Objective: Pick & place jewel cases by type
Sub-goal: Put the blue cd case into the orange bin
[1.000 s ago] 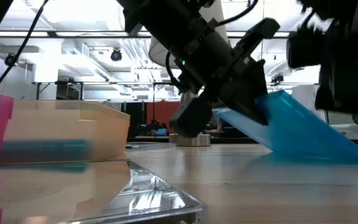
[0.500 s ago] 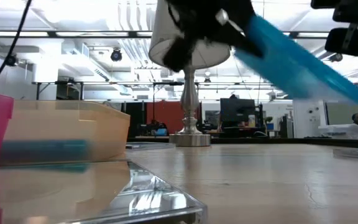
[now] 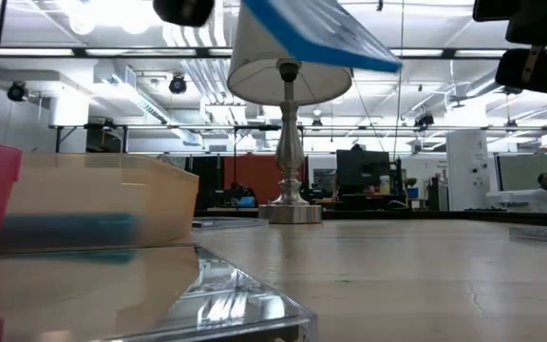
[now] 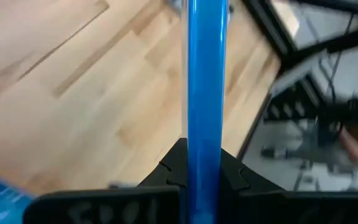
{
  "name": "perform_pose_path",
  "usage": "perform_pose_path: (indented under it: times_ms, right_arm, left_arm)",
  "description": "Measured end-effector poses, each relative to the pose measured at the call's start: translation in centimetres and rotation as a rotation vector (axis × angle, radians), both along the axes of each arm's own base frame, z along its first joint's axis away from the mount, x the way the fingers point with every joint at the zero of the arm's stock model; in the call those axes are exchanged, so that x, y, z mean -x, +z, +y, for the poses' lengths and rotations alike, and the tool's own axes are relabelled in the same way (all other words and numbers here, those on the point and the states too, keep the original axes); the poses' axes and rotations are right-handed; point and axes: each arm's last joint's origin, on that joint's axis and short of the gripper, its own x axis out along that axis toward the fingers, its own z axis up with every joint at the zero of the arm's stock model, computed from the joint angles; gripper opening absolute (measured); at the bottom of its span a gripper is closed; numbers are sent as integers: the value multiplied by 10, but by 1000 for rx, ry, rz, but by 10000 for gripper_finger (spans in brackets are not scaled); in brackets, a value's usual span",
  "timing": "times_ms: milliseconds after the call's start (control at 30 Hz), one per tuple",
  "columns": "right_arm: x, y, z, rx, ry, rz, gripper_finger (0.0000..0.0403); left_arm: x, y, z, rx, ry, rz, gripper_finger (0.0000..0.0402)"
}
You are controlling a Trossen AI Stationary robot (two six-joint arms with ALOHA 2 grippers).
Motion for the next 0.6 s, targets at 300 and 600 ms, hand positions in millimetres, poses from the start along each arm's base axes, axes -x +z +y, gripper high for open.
perform_pose_path:
  times_ms: [300, 600]
  right_arm:
    - [-14, -11, 4, 5, -17, 84, 9]
    - [-27, -20, 7, -6, -38, 151, 9]
  left_arm:
    - [51, 16, 22, 13, -296, 213, 5]
    - [87, 16, 57, -25, -528, 404, 5]
